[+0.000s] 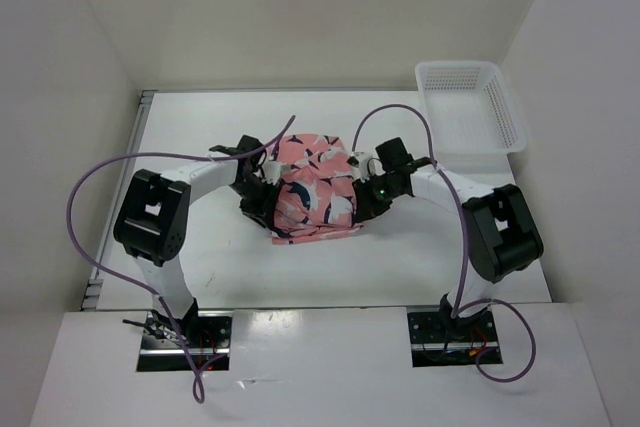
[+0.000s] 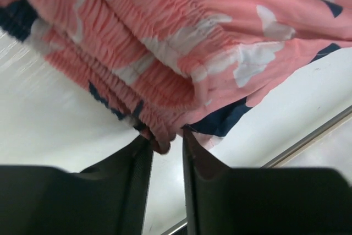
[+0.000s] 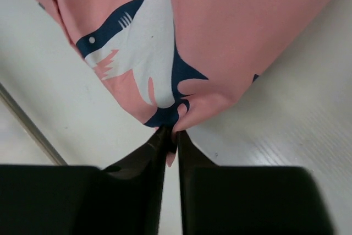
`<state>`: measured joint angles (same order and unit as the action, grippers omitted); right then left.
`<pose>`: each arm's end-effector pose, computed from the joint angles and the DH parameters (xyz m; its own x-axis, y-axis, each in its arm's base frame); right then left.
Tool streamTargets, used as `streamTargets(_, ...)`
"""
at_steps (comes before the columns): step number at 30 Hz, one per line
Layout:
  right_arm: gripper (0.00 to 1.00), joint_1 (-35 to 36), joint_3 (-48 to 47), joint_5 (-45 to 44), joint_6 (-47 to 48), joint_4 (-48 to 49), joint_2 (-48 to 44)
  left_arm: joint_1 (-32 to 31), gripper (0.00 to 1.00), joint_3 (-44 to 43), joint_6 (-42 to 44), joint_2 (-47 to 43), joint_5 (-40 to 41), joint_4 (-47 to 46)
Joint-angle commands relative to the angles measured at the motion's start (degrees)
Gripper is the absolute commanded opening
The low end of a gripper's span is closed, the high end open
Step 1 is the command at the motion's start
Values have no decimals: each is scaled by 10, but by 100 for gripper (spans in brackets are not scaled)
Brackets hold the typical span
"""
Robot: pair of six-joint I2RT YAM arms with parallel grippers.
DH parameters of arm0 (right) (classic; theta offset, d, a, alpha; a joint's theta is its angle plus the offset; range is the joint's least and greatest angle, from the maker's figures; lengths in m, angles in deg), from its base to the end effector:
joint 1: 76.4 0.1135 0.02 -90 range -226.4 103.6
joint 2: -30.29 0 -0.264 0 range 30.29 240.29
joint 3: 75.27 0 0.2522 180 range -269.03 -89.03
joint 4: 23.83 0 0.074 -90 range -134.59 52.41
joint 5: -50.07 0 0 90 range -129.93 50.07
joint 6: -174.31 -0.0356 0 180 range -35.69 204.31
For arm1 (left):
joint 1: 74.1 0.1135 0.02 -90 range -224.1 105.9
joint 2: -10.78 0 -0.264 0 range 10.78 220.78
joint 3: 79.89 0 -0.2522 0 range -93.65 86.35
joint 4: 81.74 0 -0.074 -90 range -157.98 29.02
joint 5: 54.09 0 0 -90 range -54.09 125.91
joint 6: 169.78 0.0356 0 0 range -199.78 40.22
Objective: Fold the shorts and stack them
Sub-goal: Fold the shorts
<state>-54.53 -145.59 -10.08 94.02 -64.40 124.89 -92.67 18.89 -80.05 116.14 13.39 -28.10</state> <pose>0.2863 0.1340 0.1780 -0.7404 -0.4548 -0.4949 -0.6536 0.6588 0.3724 0.3205 -0.1221 0.1605 -0.9282 0.3072 -0.2099 0.3667 0.8513 -0.3753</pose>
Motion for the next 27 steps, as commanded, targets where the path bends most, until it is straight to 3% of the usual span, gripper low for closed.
streamTargets(1, 20, 11, -7, 37, 2, -24, -41, 0, 37, 4, 3, -37, 24, 16)
streamTargets(5, 49, 11, -7, 55, -15, -37, -63, 0, 43, 9, 3, -54, 54, 11)
streamTargets(12, 63, 11, 0, 90, -33, -59, -98, 0, 47, 20, 3, -79, 96, 11)
streamTargets(14, 65, 11, 0, 50, -42, -28, -104, 7, 48, 20, 3, -95, 113, 11)
streamTargets(15, 61, 11, 7, 17, -55, -9, -109, 12, 48, 10, 3, -105, 113, 17)
streamTargets(16, 48, 11, 7, -79, -69, 11, -109, 28, 48, -2, 3, -112, 118, 17)
streamTargets(19, 24, 11, 17, -249, -76, 70, -83, 64, 52, -23, 3, -140, 118, 17)
streamTargets(22, 17, 11, 22, -328, -62, 104, -49, 118, 54, -36, 3, -169, 118, 10)
streamTargets(27, 15, 11, 39, -335, -62, 116, -9, 184, 58, -28, 3, -206, 106, 5)
